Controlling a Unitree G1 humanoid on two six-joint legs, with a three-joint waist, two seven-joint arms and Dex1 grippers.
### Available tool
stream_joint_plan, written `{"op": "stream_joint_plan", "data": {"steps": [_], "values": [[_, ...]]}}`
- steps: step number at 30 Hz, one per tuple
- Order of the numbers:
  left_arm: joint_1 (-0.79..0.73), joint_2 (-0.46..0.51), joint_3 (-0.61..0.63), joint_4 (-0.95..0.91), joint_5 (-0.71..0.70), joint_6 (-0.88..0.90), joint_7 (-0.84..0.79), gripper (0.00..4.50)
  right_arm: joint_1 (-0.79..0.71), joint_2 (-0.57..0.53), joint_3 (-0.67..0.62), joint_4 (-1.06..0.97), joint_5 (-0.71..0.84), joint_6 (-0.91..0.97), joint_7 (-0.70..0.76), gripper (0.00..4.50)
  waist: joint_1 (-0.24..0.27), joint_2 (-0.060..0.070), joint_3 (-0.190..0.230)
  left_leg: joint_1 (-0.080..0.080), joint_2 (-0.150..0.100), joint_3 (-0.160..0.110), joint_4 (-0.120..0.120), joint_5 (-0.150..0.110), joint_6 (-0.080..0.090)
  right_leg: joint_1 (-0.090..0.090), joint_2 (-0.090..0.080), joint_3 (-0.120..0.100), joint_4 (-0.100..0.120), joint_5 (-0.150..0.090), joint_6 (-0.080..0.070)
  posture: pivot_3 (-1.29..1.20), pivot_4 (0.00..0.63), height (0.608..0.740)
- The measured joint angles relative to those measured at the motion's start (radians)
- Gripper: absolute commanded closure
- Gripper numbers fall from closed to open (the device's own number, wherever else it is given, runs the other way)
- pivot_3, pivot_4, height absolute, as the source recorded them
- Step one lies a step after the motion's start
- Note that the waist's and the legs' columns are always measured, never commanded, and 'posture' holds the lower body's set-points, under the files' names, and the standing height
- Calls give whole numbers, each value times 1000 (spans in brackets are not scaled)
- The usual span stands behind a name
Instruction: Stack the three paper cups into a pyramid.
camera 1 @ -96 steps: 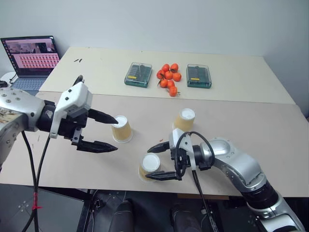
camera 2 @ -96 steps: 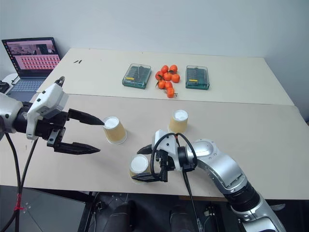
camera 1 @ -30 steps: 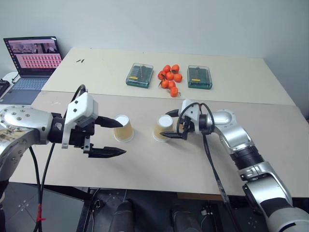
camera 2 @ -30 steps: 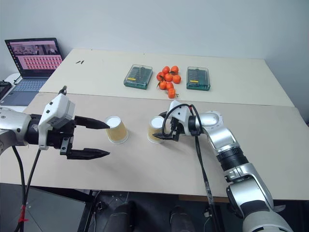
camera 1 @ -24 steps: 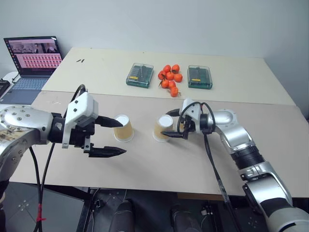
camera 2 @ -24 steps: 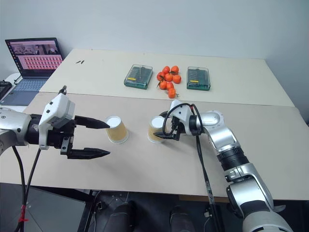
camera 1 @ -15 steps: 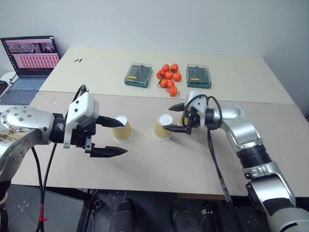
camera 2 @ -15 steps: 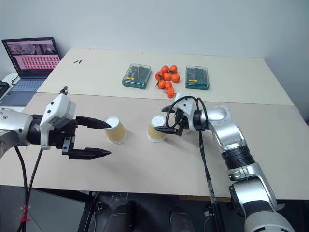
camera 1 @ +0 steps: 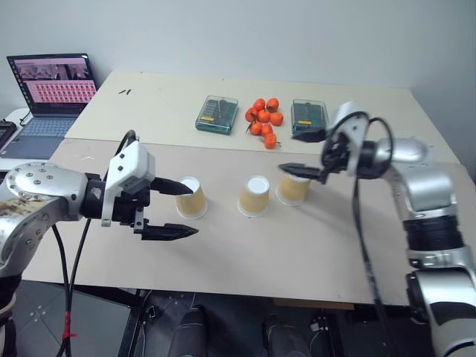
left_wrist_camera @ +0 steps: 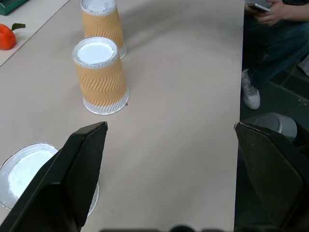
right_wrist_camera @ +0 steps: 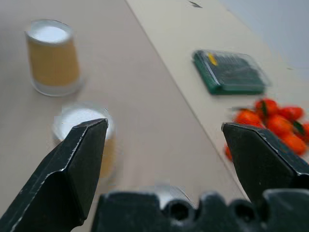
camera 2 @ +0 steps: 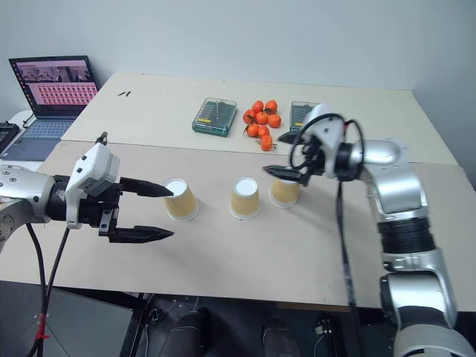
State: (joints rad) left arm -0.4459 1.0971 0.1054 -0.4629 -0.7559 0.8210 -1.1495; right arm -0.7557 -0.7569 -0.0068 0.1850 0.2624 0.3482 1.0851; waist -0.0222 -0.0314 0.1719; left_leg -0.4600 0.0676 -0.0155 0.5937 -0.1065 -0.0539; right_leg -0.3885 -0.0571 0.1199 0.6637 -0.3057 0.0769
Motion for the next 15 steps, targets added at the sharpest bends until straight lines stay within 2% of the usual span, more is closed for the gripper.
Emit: {"op": "stream_joint_plan", "data": {"steps": [3,7,15], "values": [[-3,-6,-5,4,5,-6,0,0,76,-37,-32,82,-7,-37,7,15,1,0,0,0,0,0,0,0,0,0,0,0,0,0,0,0,150,735],[-4,-6,-6,10,5,-9,-8,0,161,-32,-53,183,-5,-83,19,15,-10,1,0,0,0,1,0,0,0,0,0,1,1,0,0,0,150,735],[-12,-6,-5,27,6,-10,-17,0,169,37,-51,246,-5,-151,23,15,-24,1,1,0,0,0,0,0,0,0,0,1,1,0,1,0,150,735]]}}
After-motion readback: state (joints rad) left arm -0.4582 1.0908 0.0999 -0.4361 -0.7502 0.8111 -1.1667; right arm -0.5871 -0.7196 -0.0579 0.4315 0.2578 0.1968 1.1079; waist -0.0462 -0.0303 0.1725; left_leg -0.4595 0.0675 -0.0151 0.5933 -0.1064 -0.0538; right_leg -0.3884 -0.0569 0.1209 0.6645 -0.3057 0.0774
